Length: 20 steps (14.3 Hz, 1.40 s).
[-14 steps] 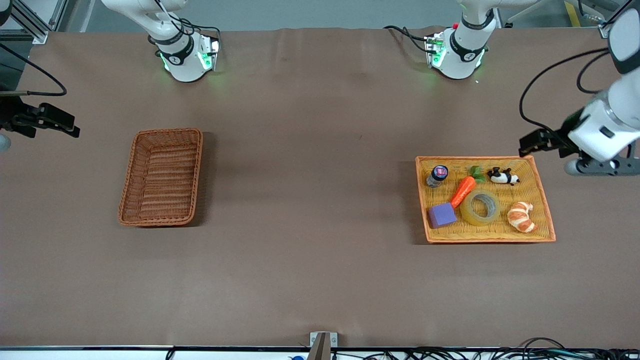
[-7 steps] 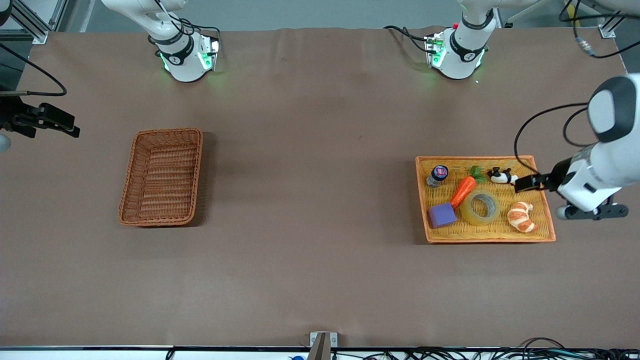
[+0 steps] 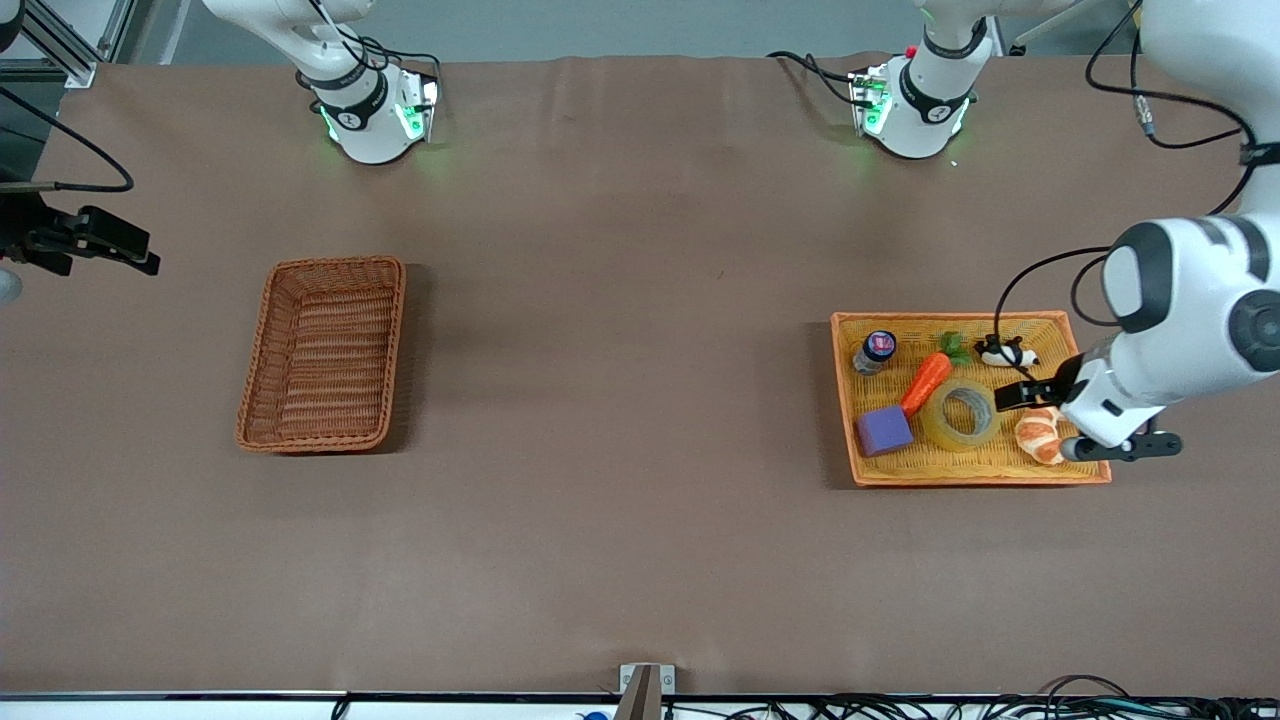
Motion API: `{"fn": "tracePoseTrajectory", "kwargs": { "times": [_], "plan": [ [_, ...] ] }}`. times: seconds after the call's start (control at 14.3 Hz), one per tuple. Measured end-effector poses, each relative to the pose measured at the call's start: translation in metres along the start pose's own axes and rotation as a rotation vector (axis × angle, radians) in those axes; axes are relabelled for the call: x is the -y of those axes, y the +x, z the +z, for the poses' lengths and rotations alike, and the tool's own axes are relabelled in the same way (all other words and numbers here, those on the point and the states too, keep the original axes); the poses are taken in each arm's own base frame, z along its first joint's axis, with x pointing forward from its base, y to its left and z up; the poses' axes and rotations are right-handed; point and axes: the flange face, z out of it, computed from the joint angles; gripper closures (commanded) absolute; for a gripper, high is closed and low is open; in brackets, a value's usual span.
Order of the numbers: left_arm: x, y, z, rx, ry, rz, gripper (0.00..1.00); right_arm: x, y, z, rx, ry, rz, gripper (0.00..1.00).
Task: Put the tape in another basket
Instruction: 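Reach the left gripper down to the yellow tape roll in the tray, then close the left gripper on the tape roll's rim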
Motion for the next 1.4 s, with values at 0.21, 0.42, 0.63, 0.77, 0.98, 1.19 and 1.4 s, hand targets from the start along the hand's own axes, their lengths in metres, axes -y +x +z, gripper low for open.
{"fn": "tracePoseTrajectory", "kwargs": {
  "times": [0.21, 0.42, 0.63, 0.77, 0.98, 1.19, 1.4],
  "plan": [
    [0.003, -0.002, 0.051, 0.001, 0.005, -0.005, 0.06, 0.000, 0.000, 0.000, 0.000, 0.000, 0.000, 0.00],
    [0.007, -0.003, 0.085, 0.012, 0.010, -0.011, 0.10, 0.000, 0.000, 0.000, 0.000, 0.000, 0.000, 0.00],
    [0.012, -0.007, 0.109, 0.044, 0.016, -0.018, 0.63, 0.000, 0.000, 0.000, 0.000, 0.000, 0.000, 0.00],
    [0.015, -0.012, 0.120, 0.064, 0.018, -0.023, 1.00, 0.000, 0.000, 0.000, 0.000, 0.000, 0.000, 0.00],
    [0.018, -0.011, 0.120, 0.061, 0.020, -0.027, 1.00, 0.000, 0.000, 0.000, 0.000, 0.000, 0.000, 0.00],
    [0.017, -0.006, 0.109, 0.035, 0.018, -0.027, 1.00, 0.000, 0.000, 0.000, 0.000, 0.000, 0.000, 0.00],
    [0.012, 0.003, 0.064, -0.045, 0.010, -0.020, 1.00, 0.000, 0.000, 0.000, 0.000, 0.000, 0.000, 0.00]
  ]
}}
